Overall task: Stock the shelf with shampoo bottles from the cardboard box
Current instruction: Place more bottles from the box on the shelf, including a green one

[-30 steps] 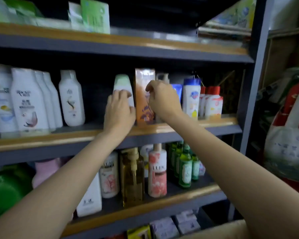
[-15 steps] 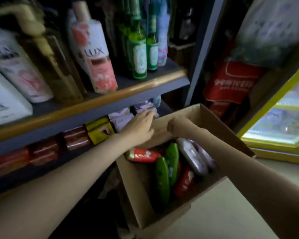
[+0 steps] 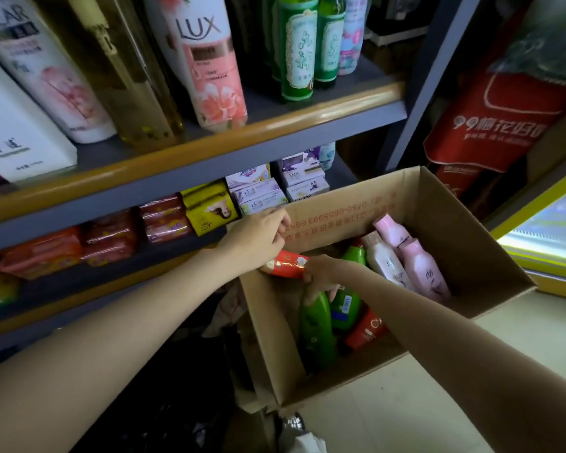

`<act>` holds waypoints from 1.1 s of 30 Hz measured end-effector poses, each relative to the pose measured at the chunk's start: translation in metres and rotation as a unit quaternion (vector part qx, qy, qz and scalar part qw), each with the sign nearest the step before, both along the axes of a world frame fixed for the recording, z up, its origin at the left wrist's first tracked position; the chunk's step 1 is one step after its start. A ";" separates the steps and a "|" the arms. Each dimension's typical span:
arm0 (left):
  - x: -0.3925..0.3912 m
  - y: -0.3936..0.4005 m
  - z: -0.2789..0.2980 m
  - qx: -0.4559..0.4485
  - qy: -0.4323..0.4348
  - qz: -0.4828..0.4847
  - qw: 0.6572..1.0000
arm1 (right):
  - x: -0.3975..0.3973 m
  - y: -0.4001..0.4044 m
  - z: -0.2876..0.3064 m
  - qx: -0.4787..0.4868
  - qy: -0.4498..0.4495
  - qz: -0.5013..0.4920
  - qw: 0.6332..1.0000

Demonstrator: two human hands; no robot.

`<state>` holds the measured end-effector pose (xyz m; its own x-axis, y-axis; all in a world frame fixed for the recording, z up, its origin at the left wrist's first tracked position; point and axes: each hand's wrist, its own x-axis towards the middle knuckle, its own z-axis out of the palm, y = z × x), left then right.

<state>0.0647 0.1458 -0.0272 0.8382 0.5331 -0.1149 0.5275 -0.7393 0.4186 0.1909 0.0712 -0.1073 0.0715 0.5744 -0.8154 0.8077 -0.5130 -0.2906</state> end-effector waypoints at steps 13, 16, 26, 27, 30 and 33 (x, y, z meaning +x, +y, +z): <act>-0.069 0.016 0.139 -0.335 -0.109 -0.021 0.936 | -0.039 0.046 0.311 0.307 0.026 0.118 0.944; -0.099 0.022 0.193 -0.351 -0.200 -0.013 0.915 | -0.059 0.044 0.363 0.420 0.068 0.052 0.904; -0.183 0.046 0.332 -0.148 -0.390 0.048 0.907 | -0.138 0.051 0.450 0.573 0.242 -0.004 0.783; -0.187 0.049 0.341 -0.113 -0.401 0.064 0.907 | -0.143 0.053 0.452 0.573 0.253 -0.001 0.779; -0.196 0.061 0.364 -0.033 -0.426 0.091 0.900 | -0.160 0.063 0.462 0.610 0.277 -0.034 0.742; -0.197 0.074 0.383 0.040 -0.476 0.110 0.872 | -0.177 0.080 0.476 0.697 0.184 -0.040 0.692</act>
<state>-0.1319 0.2193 0.3557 0.4091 0.6677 0.6219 0.1025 -0.7108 0.6958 0.0143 0.1513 0.3690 0.0843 0.8275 0.5552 0.5331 0.4332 -0.7267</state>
